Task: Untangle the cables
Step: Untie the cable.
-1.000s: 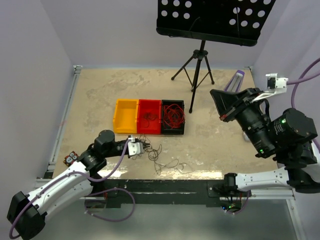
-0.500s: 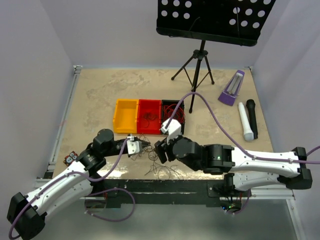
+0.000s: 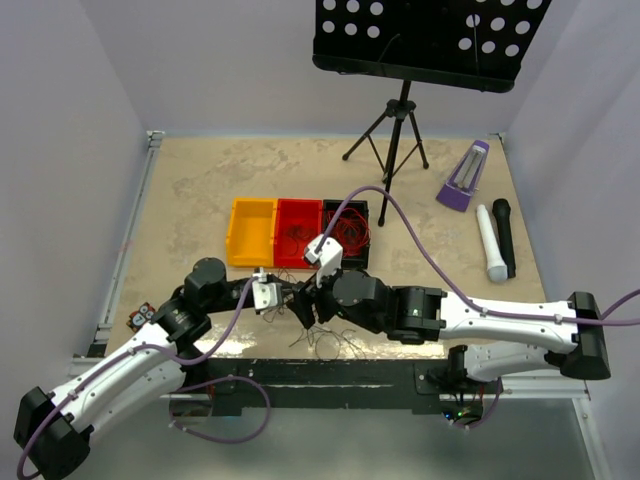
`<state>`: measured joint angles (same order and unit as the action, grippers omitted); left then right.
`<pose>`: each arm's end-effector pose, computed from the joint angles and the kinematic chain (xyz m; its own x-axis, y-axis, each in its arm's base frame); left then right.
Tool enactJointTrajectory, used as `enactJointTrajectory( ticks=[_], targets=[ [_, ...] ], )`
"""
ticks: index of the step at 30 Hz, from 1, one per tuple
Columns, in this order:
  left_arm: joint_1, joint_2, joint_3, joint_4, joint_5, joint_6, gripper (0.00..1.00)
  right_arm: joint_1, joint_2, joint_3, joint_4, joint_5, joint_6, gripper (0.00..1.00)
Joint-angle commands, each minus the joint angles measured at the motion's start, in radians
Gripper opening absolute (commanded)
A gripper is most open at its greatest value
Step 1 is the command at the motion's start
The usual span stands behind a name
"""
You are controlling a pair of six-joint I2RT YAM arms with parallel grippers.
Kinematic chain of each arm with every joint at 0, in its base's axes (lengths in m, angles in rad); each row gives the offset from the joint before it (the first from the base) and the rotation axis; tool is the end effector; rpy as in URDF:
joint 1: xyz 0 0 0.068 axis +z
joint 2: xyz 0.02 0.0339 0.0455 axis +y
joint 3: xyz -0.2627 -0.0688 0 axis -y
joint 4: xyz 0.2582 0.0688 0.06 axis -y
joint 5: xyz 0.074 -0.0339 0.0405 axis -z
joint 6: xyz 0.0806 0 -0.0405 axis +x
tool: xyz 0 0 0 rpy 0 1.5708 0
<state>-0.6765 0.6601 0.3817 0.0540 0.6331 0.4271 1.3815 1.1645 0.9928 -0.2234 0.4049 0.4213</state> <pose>0.1360 -0.1704 0.2304 0.2375 0.2376 -0.9419 0.9406 0.1858 0.2840 0.0909 0.3059 0.3128 -0.4073 -0.1282 -0.9043 -0.7317 0.6383 0.2391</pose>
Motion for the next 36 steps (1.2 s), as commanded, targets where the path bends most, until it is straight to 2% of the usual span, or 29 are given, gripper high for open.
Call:
enactJointTrajectory(
  ticks=[1, 6, 13, 16, 19, 22, 29, 31, 34, 36],
  targets=[
    [-0.001, -0.014, 0.029, 0.009, 0.025, -0.007, 0.12, -0.015, 0.021, -0.017, 0.052, -0.002, -0.035, 0.64],
    [-0.003, -0.011, 0.026, 0.01, 0.027, -0.004, 0.12, -0.025, 0.04, -0.019, 0.042, 0.031, -0.049, 0.46],
    [-0.001, -0.01, 0.023, 0.018, 0.03, -0.007, 0.12, -0.035, 0.035, -0.039, 0.03, 0.054, -0.058, 0.46],
    [-0.001, -0.008, 0.023, 0.02, 0.034, -0.007, 0.12, -0.042, 0.05, -0.045, 0.032, 0.06, -0.058, 0.41],
    [-0.001, -0.008, 0.023, 0.02, 0.036, -0.008, 0.12, -0.048, 0.073, -0.049, 0.044, 0.063, -0.055, 0.26],
    [-0.001, -0.007, 0.025, 0.018, 0.034, -0.008, 0.13, -0.053, 0.093, -0.033, 0.039, 0.081, -0.052, 0.0],
    [-0.001, 0.016, 0.017, 0.075, 0.034, -0.042, 0.2, -0.05, -0.011, -0.011, 0.045, 0.132, -0.047, 0.0],
    [-0.001, 0.036, 0.022, 0.102, 0.046, -0.057, 0.26, -0.048, -0.052, -0.008, 0.068, 0.1, -0.058, 0.0],
    [-0.003, 0.053, 0.036, 0.142, 0.048, -0.086, 0.61, -0.048, -0.043, 0.023, 0.021, 0.077, -0.052, 0.0],
    [-0.001, 0.052, 0.037, 0.158, 0.025, -0.109, 0.7, -0.044, -0.025, 0.043, -0.008, 0.069, -0.05, 0.0]
  ],
)
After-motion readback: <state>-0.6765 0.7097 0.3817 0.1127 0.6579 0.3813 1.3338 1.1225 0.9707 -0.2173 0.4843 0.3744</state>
